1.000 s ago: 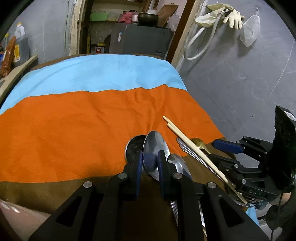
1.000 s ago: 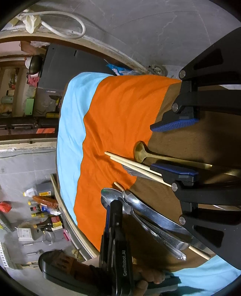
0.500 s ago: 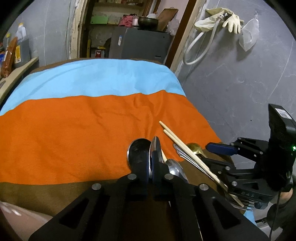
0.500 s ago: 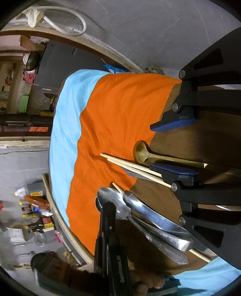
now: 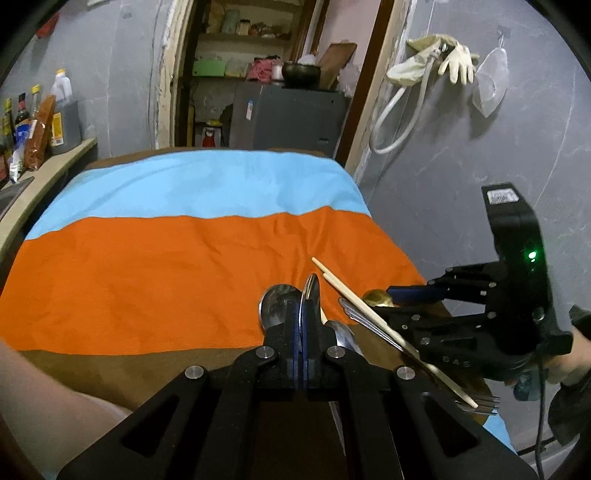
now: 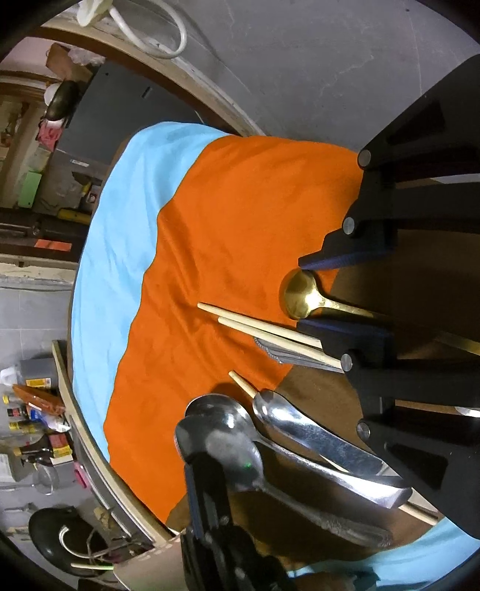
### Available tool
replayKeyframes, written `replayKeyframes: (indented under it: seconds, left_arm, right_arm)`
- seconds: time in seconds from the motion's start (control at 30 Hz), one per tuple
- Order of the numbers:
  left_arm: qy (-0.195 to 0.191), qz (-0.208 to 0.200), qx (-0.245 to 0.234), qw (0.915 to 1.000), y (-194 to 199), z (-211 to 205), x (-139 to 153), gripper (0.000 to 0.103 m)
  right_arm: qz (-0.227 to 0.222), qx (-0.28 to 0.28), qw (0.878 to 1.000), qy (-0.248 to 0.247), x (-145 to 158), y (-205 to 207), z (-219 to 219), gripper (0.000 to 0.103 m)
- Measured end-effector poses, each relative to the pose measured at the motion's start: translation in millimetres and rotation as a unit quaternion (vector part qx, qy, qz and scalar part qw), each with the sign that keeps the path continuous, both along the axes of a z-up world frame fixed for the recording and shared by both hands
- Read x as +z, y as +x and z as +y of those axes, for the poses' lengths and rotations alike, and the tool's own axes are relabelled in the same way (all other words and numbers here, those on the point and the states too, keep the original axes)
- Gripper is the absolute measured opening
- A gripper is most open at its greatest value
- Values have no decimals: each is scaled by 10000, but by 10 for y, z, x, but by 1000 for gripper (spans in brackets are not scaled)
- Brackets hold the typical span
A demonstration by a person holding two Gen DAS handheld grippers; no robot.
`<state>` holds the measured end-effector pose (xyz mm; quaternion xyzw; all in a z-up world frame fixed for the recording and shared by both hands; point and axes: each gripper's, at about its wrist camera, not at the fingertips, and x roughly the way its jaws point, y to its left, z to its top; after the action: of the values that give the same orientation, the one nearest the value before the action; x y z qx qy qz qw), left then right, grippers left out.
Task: Organize utensils
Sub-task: 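Grasp the gold spoon with the right gripper while the left gripper grasps a silver spoon, then drop the silver spoon into the white holder with the left gripper while the right gripper holds the gold spoon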
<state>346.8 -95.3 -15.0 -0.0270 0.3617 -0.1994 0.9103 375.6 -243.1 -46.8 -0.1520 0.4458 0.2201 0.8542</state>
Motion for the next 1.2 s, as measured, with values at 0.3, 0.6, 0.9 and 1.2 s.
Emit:
replayKeyframes:
  seconds: [0.3,0.6,0.9,1.2]
  left_arm:
    - [-190,-916,299,9952,-412,151,263,0]
    - [-580,-1833,655,9792,-820,320,574,0]
    - [-695,-2121,907,9705,-1041,550,872,0]
    - [-742,-1874,967,9747,-1093,773,723,0]
  right_arm:
    - [-1546,-159,9868,464,124,-625,-135,23]
    - [-2864,-298,9466,1451,601,-1162,-315,21]
    - [-3051,-55,9367,1718,876,-1124,27,2]
    - [-1480,190,9780,1459,465,-671,244,24]
